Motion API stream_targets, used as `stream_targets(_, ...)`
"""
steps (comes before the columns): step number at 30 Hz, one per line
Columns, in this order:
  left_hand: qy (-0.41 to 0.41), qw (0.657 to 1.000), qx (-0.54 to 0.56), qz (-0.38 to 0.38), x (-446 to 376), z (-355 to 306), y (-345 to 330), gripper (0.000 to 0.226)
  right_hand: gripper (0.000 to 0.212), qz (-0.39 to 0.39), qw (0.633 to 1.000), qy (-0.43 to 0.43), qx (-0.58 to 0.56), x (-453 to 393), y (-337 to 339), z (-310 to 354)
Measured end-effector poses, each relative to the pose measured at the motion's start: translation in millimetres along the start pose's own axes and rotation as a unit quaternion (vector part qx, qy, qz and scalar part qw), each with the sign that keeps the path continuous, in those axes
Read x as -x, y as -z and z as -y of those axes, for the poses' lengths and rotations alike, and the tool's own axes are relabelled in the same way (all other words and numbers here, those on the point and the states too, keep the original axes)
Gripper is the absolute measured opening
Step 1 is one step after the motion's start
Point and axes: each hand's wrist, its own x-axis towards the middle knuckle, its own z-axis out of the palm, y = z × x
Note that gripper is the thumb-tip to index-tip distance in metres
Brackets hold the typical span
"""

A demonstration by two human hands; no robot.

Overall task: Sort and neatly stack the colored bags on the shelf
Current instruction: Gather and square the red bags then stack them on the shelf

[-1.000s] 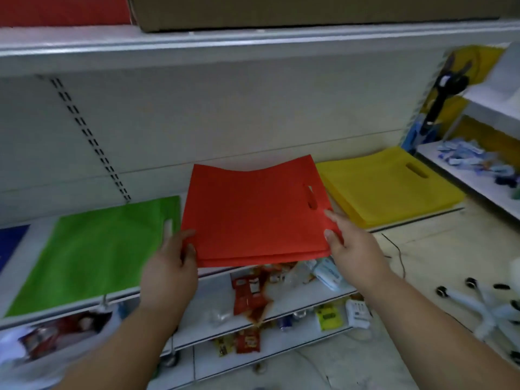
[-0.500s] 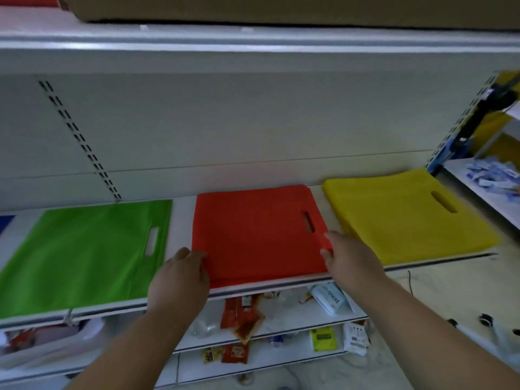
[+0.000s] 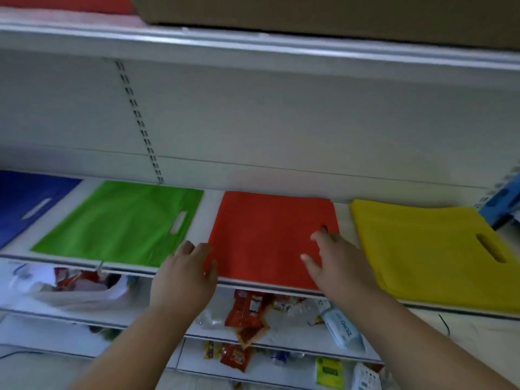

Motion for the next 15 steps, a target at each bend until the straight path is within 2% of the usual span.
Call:
stream_targets(7,0.082,0.996,0.008,-0.037,31.4,79.8,38.7,0.037,0.043,-0.035,0.989,0.135,-0.046,-15.3,8.3,131.5)
stream_targets(12,0.133,0.988,-0.001,-0.082,72.3,201.0,84.8,0.028,0.053,-0.028,0.971,0.228,-0.065,-18.1,-13.8,268.3)
stream_targets(15,0.18,0.98,-0.02,-0.079,106.3,283.5,127.2,0.033,0.057,-0.017,0.959,0.266,-0.092,-14.6,-25.9,368.1)
